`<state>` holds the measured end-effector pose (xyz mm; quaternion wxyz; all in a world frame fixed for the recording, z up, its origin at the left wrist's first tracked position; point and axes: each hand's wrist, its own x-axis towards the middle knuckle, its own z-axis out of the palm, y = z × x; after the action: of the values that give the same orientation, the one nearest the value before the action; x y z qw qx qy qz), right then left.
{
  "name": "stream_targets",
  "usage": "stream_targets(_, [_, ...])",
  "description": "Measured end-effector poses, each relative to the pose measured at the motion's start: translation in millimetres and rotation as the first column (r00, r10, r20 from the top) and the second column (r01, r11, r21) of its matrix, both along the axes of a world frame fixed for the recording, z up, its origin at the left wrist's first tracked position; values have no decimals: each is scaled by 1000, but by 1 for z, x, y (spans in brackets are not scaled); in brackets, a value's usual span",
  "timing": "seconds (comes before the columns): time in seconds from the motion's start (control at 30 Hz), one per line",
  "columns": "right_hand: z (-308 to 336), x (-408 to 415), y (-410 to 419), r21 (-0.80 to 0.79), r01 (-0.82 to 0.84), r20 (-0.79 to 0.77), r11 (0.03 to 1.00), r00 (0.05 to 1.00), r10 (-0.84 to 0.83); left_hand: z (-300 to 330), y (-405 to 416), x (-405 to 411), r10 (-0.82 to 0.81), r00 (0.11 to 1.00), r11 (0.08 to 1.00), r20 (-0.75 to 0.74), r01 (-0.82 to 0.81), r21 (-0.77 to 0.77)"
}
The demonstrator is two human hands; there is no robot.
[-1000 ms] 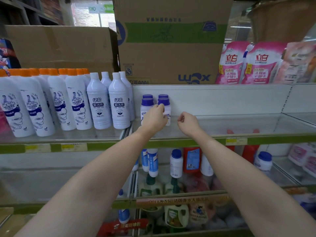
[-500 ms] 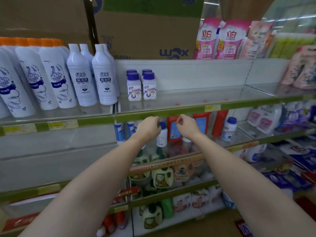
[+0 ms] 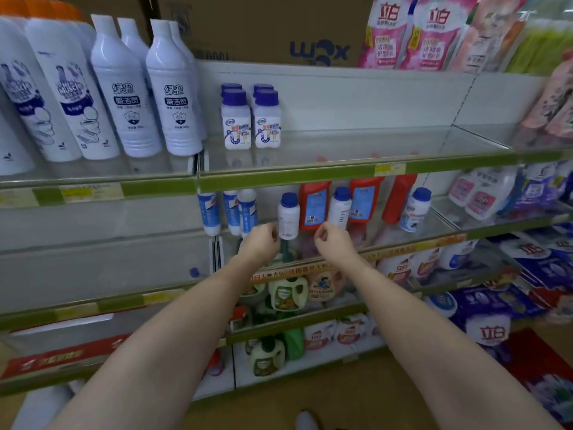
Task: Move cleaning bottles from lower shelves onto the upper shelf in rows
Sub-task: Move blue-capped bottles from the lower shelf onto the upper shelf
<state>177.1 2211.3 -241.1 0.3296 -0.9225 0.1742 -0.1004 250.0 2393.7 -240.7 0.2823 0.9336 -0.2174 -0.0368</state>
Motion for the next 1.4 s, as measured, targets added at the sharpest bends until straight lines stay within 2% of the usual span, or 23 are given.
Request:
stream_targets(0.13, [-20, 35, -1, 52, -51, -34, 997, 998, 53, -15, -2, 21, 89, 995, 996, -52, -90, -18])
stream_targets(0.3, [-41, 84, 0, 136, -104, -67, 985, 991, 114, -31, -7, 48, 262, 949, 957, -173, -279, -84])
stream_targets(0.47, [-67, 127, 2, 216, -217, 1, 952, 975, 222, -48, -9, 72, 367, 900, 898, -235, -409, -164])
stream_targets(0.6, [-81, 156, 6, 272, -296, -20, 915, 949, 313, -70, -8, 85, 427, 863, 856, -271, -482, -188])
stream_targets(0.73, [-93, 178, 7, 376, -298, -77, 877, 933, 351, -84, -15, 93, 454, 823, 804, -341, -544, -242])
stream_targets(0.87, [-103, 187, 10, 483, -302, -76, 822, 921, 382, -89, -23, 93, 438, 760, 671, -480, -632, -388])
stream_targets(0.97, [-111, 194, 16, 586, -248, -88, 771, 927, 364, -99, -27, 97, 405, 727, 600, -554, -669, -439])
stream_targets(1.1, [-124, 207, 23, 632, -271, -86, 726, 906, 414, -115, -30, 110, 404, 716, 583, -569, -681, -443])
stream_targets(1.2, [-125, 220, 24, 668, -313, -41, 675, 890, 453, -113, -33, 118, 398, 757, 608, -518, -641, -468])
stream_targets(1.27, [-122, 229, 23, 665, -333, -53, 668, 872, 487, -112, -34, 125, 385, 773, 606, -505, -624, -493])
stream_targets(1.4, [-124, 239, 17, 632, -330, -58, 701, 882, 468, -121, -35, 133, 411, 749, 563, -519, -657, -502])
